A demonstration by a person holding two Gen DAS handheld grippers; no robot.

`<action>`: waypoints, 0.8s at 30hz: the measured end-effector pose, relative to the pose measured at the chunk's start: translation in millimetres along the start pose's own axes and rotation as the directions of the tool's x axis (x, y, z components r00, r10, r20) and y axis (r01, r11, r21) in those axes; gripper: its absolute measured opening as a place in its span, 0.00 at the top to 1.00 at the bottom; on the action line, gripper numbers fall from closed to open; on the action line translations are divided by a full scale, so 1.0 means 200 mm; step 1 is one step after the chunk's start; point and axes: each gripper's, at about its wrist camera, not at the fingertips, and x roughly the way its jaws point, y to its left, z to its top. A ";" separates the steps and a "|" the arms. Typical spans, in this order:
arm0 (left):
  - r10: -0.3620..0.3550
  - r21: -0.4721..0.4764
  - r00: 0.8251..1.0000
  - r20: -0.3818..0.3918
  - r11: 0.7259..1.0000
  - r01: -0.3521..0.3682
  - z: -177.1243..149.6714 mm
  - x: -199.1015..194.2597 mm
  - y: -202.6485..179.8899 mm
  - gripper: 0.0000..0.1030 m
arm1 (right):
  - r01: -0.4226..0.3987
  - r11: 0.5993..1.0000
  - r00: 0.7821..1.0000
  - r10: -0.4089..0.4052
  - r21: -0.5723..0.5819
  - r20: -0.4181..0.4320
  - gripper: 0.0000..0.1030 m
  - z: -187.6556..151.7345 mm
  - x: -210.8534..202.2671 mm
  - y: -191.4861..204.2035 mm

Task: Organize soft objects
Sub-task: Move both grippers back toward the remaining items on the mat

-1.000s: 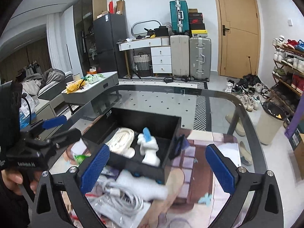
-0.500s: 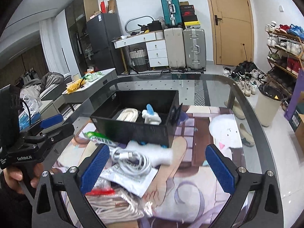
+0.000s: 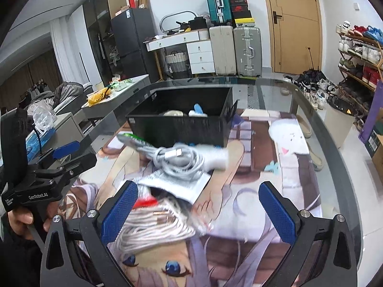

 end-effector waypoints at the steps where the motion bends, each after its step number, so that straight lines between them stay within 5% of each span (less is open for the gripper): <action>1: -0.002 -0.001 1.000 -0.004 1.000 0.002 -0.01 0.00 0.00 0.00 | -0.001 1.000 1.000 0.001 0.003 -0.006 0.01 -0.02 0.00 0.00; 24: -0.046 0.042 0.997 -0.055 0.998 0.048 -0.17 0.03 -0.04 0.00 | -0.087 0.995 0.990 0.080 -0.056 -0.117 0.01 -0.23 0.11 0.19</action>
